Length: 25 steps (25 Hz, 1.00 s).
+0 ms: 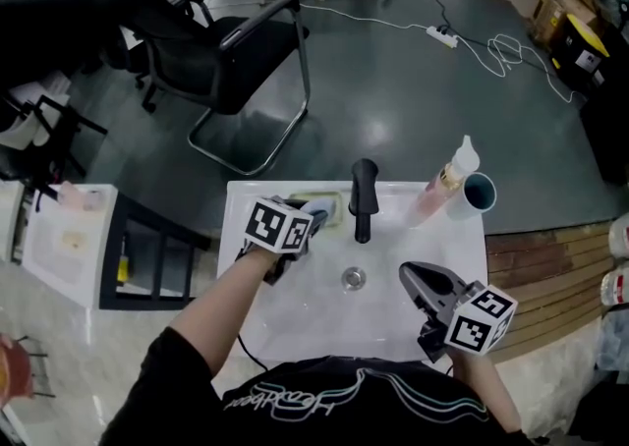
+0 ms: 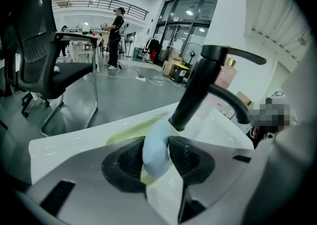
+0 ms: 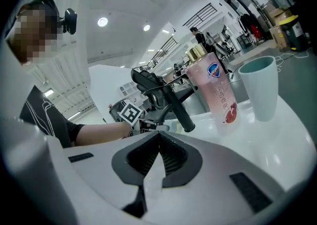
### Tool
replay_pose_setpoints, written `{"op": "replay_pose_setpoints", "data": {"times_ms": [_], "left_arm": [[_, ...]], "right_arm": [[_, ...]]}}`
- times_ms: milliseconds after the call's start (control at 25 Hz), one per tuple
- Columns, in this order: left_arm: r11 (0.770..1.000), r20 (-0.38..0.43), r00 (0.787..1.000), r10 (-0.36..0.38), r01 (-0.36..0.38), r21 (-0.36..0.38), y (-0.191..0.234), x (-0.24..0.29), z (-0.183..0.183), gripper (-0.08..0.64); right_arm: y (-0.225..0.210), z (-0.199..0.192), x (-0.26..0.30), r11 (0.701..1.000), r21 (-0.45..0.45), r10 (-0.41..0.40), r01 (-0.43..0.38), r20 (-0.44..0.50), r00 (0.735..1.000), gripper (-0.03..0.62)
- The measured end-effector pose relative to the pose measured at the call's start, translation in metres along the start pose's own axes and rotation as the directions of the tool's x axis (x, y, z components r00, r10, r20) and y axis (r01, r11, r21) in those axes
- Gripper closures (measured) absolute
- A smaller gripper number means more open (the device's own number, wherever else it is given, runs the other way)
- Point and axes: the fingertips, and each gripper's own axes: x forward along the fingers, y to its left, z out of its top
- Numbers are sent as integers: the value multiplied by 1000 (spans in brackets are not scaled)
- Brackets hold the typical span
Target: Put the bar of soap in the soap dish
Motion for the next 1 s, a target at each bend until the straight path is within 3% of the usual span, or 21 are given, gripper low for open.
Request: {"op": "replay_pose_setpoints", "data": {"times_ms": [240,360,640,840,1000], "left_arm": [[999,5,999,38,-38,-6,14,-2,-1,359],[998,14,998,56,-56,3,18,-3,-2,296],[999,118,992,45,-48,23,7,-29,9,250],[1000,264,965,-7,0,26,-23,-75,21,252],[997,379,922,-73,75,10,-58,-116,32,259]], "right_arm": [[2,-2,-1,1000,3,2,-2,-15,1000,565],[5,1,-2,1000,7,7,-6,-15,1000,565],[17,11,-3,999,-42,17,-18,-11,1000,565],[23,20,-4,997,-72,18,-19,-10,1000,565],[34,34,-3,994,-100,36,-35,15,999,565]]}}
